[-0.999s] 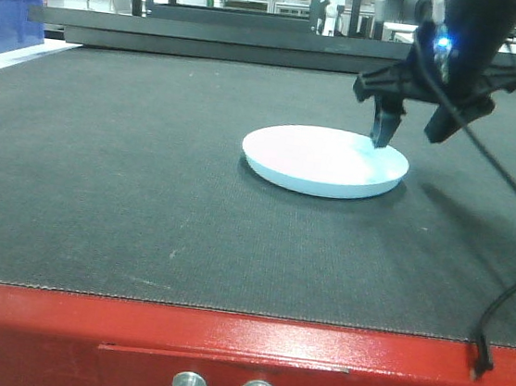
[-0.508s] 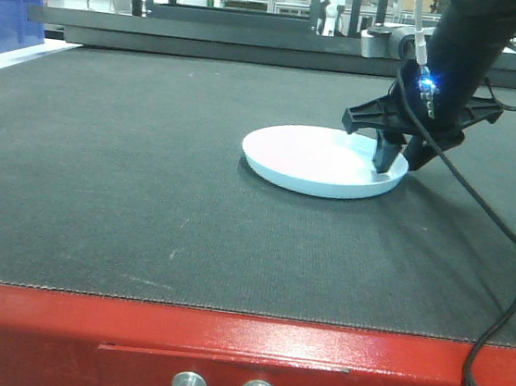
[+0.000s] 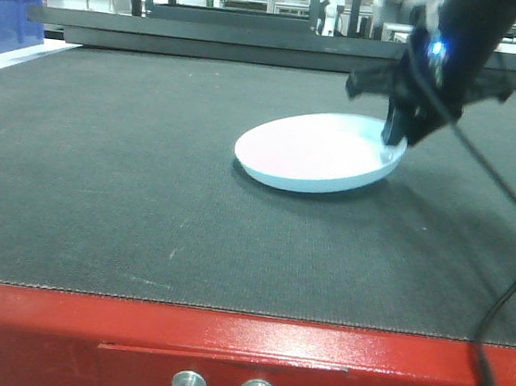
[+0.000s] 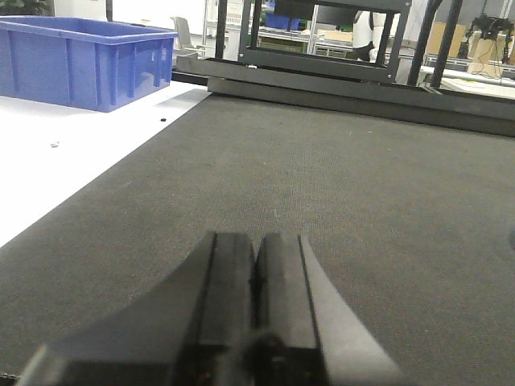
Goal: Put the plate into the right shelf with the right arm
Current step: 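Close the right gripper on the plate rim, then lift the white plate upright with the right gripper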
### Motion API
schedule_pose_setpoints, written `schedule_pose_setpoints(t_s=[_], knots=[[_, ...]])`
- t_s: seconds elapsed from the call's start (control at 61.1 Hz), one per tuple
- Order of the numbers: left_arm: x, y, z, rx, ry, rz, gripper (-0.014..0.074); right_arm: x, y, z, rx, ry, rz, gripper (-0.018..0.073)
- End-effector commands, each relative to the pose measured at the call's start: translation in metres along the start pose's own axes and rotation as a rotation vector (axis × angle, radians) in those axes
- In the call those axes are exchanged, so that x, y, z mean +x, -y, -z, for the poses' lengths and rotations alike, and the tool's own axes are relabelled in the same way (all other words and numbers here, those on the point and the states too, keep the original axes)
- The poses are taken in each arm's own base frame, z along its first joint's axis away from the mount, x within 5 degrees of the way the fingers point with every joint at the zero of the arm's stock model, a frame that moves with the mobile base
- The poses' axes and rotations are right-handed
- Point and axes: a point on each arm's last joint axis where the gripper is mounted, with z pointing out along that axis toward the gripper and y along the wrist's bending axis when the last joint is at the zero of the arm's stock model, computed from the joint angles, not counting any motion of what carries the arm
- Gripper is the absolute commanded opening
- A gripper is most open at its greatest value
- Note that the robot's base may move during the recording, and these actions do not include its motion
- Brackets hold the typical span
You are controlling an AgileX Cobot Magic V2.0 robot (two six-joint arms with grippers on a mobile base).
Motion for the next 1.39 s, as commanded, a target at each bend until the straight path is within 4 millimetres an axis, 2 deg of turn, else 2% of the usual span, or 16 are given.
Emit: schedule_pose_setpoints(t_s=[0.0, 0.131, 0.295, 0.442, 0.672, 0.868, 1.097, 1.376], knots=[[-0.006, 0.001, 0.001, 0.016, 0.091, 0.006, -0.0047, -0.027, 0.0, 0.062, -0.012, 0.164, 0.007, 0.0054], [-0.006, 0.001, 0.001, 0.016, 0.091, 0.006, -0.0047, -0.026, 0.0, 0.105, -0.021, 0.231, 0.007, 0.0054], [-0.006, 0.001, 0.001, 0.016, 0.091, 0.006, -0.0047, -0.006, -0.003, 0.151, -0.046, 0.309, 0.019, 0.0054], [-0.006, 0.001, 0.001, 0.016, 0.091, 0.006, -0.0047, 0.027, -0.008, 0.181, -0.082, 0.375, 0.04, 0.0054], [-0.006, 0.001, 0.001, 0.016, 0.091, 0.006, -0.0047, 0.09, -0.013, 0.224, -0.157, 0.482, 0.082, 0.0054], [-0.006, 0.001, 0.001, 0.016, 0.091, 0.006, -0.0047, 0.129, -0.01, 0.262, -0.215, 0.593, 0.104, 0.0054], [-0.006, 0.001, 0.001, 0.016, 0.091, 0.006, -0.0047, 0.15, -0.001, 0.314, -0.266, 0.773, 0.115, 0.0054], [-0.006, 0.001, 0.001, 0.016, 0.091, 0.006, -0.0047, 0.172, 0.013, 0.36, -0.297, 0.973, 0.09, 0.0054]])
